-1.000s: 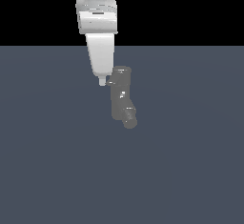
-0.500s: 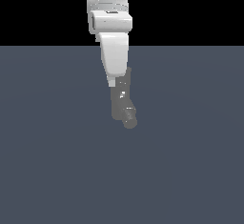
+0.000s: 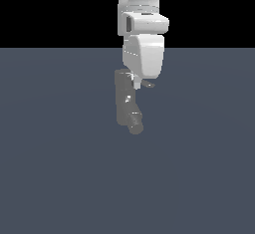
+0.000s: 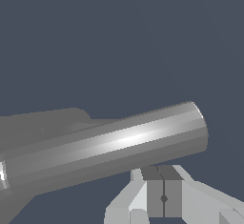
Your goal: Turn on the faucet by rotating a designated handle.
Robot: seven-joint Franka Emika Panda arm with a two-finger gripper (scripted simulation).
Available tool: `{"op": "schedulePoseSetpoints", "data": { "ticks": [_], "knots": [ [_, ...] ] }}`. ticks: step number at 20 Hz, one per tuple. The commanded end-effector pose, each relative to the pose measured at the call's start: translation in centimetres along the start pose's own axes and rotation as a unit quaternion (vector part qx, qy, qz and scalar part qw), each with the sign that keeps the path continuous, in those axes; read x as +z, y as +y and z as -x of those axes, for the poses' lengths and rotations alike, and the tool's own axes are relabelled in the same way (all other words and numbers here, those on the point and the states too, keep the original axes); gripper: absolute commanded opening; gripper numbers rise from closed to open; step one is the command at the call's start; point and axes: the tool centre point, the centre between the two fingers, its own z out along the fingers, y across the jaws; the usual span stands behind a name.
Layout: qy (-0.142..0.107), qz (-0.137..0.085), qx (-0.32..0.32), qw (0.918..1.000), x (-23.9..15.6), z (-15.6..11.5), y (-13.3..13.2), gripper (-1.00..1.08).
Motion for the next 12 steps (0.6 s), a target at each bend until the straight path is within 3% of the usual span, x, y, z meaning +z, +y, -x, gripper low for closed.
{"op": "schedulePoseSetpoints", "data": {
  "ticks": [1, 5, 6, 7, 12],
  "knots": [
    [0.001, -0.001, 0.013, 0.9999, 0.0, -2.8, 0.3, -1.00],
    [0.001, 0.000, 0.014, 0.9999, 0.0, -5.2, 0.4, -1.00],
    [0.001, 0.000, 0.014, 0.9999, 0.0, -5.2, 0.4, -1.00],
    [0.000, 0.000, -0.002, 1.0000, 0.0, -3.1, -0.1, -1.00],
    [0.000, 0.000, 0.001, 1.0000, 0.0, -4.6, -1.3, -1.00]
  ]
}}
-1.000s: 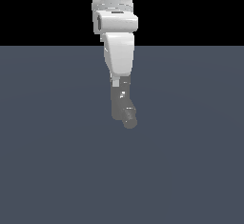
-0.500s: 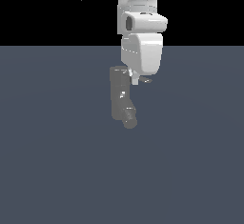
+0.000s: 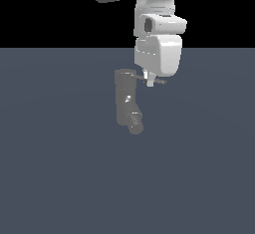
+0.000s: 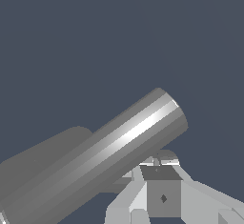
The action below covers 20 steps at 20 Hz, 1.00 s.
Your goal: Turn on the faucet by rotating a designated handle.
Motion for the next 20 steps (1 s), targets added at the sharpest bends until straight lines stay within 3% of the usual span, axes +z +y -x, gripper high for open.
{"op": "schedulePoseSetpoints", "data": {
  "ticks": [1, 20],
  "knots": [
    [0.000, -0.001, 0.003, 1.0000, 0.0, -1.0, -0.7, -1.00],
    [0.001, -0.001, 0.013, 0.9999, 0.0, -6.6, -5.0, -1.00]
  ]
}}
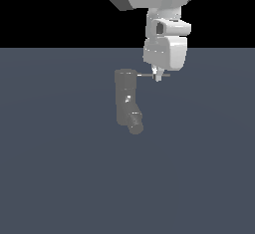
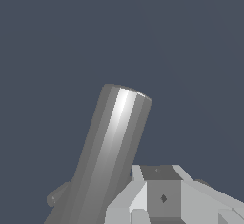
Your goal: Turn on the faucet by rotating a designated handle.
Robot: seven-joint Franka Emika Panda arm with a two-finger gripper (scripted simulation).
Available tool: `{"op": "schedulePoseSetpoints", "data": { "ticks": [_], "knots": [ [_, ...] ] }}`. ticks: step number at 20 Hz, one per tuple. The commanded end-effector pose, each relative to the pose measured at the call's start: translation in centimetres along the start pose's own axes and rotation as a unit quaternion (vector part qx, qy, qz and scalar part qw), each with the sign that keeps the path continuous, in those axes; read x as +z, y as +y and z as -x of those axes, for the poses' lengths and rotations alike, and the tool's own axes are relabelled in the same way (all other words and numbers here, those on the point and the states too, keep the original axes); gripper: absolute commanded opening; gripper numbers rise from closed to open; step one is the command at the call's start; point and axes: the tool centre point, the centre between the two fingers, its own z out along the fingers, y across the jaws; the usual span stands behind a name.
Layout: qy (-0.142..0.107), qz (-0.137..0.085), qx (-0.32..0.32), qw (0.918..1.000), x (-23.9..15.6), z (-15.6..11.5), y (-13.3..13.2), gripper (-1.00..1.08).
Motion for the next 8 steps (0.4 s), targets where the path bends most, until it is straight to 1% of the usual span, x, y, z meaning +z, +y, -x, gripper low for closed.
{"op": "schedulePoseSetpoints", "data": {
  "ticks": [1, 8],
  "knots": [
    [0.003, -0.001, 0.014, 0.9999, 0.0, -2.2, -0.1, -1.00],
    [0.003, -0.001, 0.017, 0.9999, 0.0, -3.9, -1.4, -1.00]
  ]
}}
